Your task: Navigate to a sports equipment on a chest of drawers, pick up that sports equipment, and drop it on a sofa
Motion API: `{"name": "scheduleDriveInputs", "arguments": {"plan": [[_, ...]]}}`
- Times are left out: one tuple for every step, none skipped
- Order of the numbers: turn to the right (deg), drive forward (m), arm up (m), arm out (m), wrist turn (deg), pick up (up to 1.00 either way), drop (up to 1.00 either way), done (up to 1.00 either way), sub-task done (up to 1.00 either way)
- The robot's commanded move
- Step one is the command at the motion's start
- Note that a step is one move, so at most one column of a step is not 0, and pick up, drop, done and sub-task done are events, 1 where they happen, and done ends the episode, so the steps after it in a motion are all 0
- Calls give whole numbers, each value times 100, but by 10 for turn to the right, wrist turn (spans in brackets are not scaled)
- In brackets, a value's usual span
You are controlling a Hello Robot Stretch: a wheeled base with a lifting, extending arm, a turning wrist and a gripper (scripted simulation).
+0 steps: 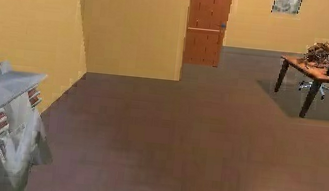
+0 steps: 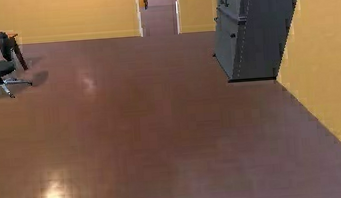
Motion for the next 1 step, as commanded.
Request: {"name": "scheduleDriveInputs", "arguments": {"plan": [[90, 0, 0, 0, 0, 0, 0, 0, 0]]}}
